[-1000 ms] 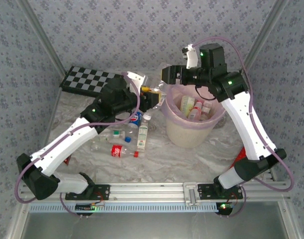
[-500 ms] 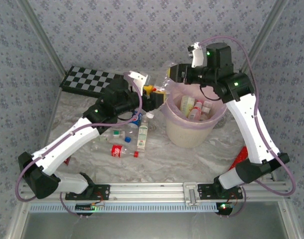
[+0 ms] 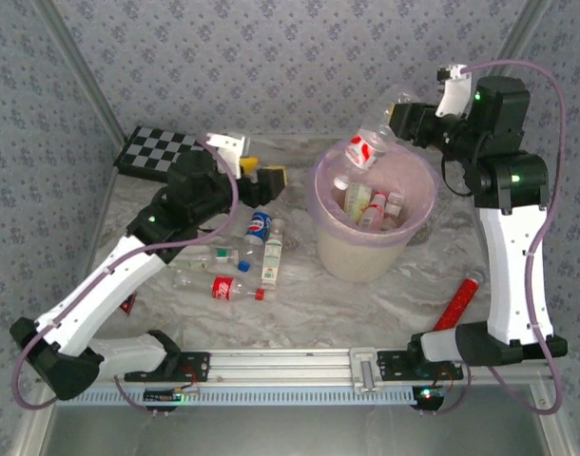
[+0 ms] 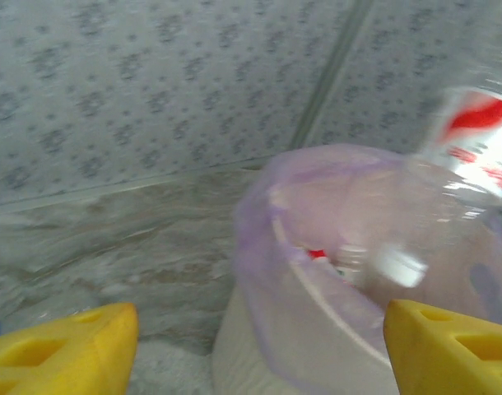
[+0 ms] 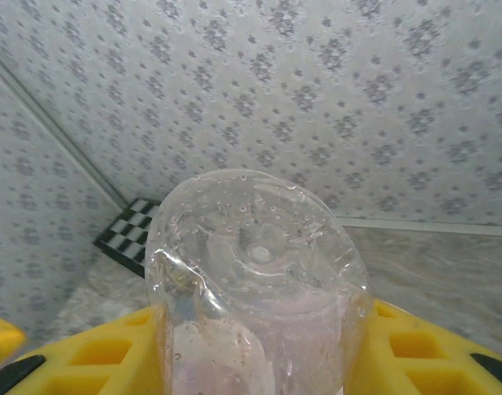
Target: Put the plastic bottles in the bin
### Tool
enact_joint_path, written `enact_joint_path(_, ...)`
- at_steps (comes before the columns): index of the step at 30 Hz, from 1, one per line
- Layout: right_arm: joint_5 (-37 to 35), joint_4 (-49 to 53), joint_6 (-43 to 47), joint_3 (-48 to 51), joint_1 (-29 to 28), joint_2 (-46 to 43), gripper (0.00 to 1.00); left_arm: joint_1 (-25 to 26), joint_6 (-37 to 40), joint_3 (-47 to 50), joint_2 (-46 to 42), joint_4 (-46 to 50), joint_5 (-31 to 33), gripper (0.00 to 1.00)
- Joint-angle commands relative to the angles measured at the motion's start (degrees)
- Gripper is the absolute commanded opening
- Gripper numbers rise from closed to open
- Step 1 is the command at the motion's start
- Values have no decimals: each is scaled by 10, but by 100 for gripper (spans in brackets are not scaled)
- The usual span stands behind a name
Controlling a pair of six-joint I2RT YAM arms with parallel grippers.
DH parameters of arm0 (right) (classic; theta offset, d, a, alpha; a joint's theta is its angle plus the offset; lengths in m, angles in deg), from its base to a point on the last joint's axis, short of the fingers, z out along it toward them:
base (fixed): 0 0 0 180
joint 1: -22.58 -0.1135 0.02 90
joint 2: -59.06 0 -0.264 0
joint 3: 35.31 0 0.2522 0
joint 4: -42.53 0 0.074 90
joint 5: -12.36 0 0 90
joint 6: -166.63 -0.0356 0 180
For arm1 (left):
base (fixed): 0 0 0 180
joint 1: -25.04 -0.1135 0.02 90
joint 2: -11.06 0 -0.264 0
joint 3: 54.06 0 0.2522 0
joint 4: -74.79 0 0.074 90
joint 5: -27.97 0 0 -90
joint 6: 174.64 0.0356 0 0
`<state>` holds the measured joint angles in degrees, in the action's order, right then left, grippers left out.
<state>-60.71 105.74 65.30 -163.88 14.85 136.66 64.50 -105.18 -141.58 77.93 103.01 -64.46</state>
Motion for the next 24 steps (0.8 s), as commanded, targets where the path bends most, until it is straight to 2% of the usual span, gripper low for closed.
enact_joint_path(1,-56,44,94,12,4,-10,36,-30,-35,35,-22,61,24,78)
enact_joint_path(7,-47,56,137,65,-10,3,34,-84,-76,111,-55,119,53,78)
enact_joint_path(16,-164,78,206,156,-116,48,32,-114,-100,180,-95,127,75,78)
enact_joint_path(24,-182,68,195,240,-138,86,32,-125,-101,188,-92,131,74,79)
